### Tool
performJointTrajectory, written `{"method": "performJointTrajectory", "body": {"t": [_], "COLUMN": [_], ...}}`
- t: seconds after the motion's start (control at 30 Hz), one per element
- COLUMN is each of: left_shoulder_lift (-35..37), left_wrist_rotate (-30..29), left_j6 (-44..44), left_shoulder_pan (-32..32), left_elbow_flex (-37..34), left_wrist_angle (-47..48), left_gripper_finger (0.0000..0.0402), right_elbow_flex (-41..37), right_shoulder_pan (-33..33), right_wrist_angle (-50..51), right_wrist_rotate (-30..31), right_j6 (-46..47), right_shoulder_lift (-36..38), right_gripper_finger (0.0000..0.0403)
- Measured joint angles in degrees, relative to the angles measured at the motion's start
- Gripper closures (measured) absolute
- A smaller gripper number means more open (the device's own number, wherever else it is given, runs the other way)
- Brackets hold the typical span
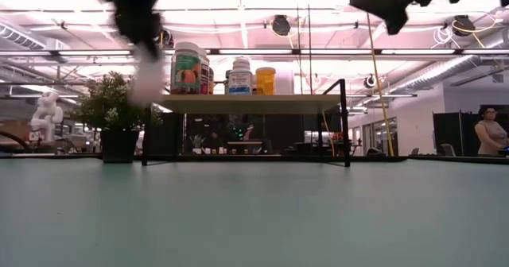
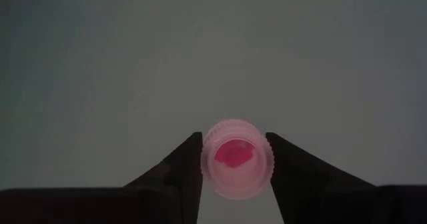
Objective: Pick and place medicine bottles onto shelf by color
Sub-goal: Put the transparent pill bottle on the shelf
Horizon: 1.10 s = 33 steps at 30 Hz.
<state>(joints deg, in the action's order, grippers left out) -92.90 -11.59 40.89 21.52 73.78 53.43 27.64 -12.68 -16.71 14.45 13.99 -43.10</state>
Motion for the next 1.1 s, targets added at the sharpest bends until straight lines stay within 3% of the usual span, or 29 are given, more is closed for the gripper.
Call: {"method": "performJointTrajectory", "body": {"t": [0.17, 0.3, 0.77, 0.87, 1.1], "left_shoulder_lift": [-0.09, -2.62, -24.61, -27.48, -30.90], "left_wrist_rotate": [-1.61, -3.47, -3.41, -3.21, 3.32], "left_j6": [-11.53, -16.72, -35.75, -38.02, -37.88], "left_shoulder_pan": [-9.11, -16.55, -33.83, -36.79, -42.47], "left_elbow_flex": [10.51, 19.79, 57.83, 61.32, 60.45], "left_wrist_angle": [-0.11, 0.02, 1.45, -0.17, -2.22], "left_gripper_finger": [0.0259, 0.0262, 0.0258, 0.0258, 0.0257], "right_elbow_flex": [0.00, 0.00, -0.02, -0.02, -0.02], "right_shoulder_pan": [-0.66, -0.66, -0.66, -0.64, 0.00], "right_wrist_angle": [5.91, 7.79, 10.13, 10.18, 10.15], "right_wrist_rotate": [4.84, 5.22, 1.81, 1.86, 1.97], "right_j6": [0.15, 0.08, -1.63, -2.11, -4.01], "right_shoulder_lift": [6.82, 8.67, 9.10, 9.17, 9.21], "right_gripper_finger": [0.0129, 0.0129, 0.0129, 0.0129, 0.0129]}}
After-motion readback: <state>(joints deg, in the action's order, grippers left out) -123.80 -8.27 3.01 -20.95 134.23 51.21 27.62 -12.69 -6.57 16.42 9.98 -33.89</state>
